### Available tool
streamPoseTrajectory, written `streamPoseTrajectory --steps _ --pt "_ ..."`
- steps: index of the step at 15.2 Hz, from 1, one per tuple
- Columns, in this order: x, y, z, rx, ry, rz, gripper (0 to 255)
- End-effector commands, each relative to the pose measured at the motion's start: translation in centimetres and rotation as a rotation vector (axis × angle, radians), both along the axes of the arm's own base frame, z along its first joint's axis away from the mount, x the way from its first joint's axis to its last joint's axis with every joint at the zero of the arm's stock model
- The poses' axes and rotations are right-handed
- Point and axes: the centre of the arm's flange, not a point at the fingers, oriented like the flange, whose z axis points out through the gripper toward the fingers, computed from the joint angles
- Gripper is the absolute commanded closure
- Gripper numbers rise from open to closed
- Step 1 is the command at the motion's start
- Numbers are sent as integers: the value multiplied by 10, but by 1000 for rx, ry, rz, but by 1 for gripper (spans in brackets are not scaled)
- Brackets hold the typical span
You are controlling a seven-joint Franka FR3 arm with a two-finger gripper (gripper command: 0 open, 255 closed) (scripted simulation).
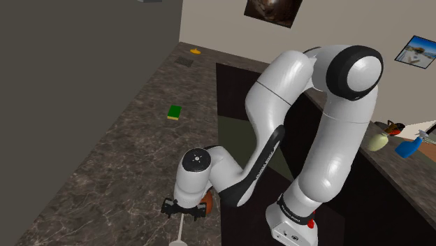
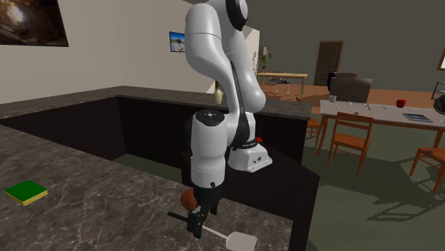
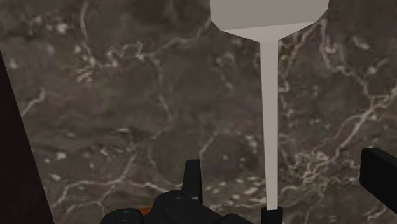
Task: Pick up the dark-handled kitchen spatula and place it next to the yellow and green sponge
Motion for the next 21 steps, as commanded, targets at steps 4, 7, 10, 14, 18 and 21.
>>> streamPoseTrajectory --steps 4,7,10,14,18,21 --pt "-1 0 -5 0 -1 1 0" --pt "-1 0 -5 0 -1 1 0" --pt "-1 0 -5 0 -1 1 255" --pt "-1 0 -5 0 -1 1 255" --pt "-1 0 -5 0 -1 1 255" --pt "-1 0 11 0 -1 1 255"
